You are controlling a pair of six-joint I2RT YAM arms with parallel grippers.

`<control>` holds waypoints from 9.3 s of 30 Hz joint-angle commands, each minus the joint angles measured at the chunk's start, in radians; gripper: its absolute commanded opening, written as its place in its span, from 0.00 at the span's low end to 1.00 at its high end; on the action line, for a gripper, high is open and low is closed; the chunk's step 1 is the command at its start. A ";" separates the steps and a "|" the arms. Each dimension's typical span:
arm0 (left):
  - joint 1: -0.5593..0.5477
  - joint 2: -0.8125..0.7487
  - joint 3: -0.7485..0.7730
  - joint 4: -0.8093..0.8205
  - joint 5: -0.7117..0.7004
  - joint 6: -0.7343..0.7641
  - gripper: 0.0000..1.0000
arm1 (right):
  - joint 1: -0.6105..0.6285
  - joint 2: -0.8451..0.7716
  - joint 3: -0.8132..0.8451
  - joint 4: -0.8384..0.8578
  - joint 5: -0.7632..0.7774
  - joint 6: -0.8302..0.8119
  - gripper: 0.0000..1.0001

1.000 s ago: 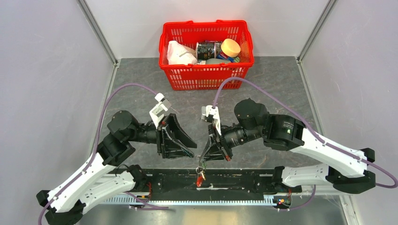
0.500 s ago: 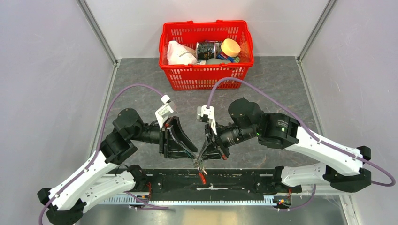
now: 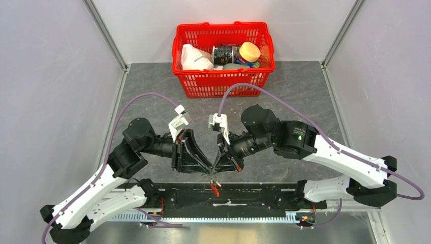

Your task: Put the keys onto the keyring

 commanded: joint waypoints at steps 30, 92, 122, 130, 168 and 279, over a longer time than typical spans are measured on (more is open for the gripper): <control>-0.002 -0.100 -0.005 0.123 -0.097 0.045 0.02 | -0.014 -0.136 0.098 0.050 0.065 -0.086 0.46; -0.002 -0.091 -0.074 0.399 -0.351 -0.114 0.02 | 0.016 -0.072 0.059 0.100 0.069 -0.164 0.00; -0.002 -0.121 -0.111 0.350 -0.444 -0.104 0.02 | 0.035 -0.130 0.067 0.143 0.063 -0.143 0.00; -0.002 -0.122 -0.111 0.349 -0.449 -0.108 0.02 | 0.035 -0.132 0.061 0.145 0.079 -0.141 0.00; -0.002 -0.174 -0.156 0.063 -0.501 0.036 0.53 | 0.032 -0.171 -0.664 0.184 0.293 0.319 0.64; 0.000 -0.263 -0.154 -0.051 -0.652 0.085 0.58 | -0.395 0.538 -0.271 0.351 0.634 0.138 0.30</control>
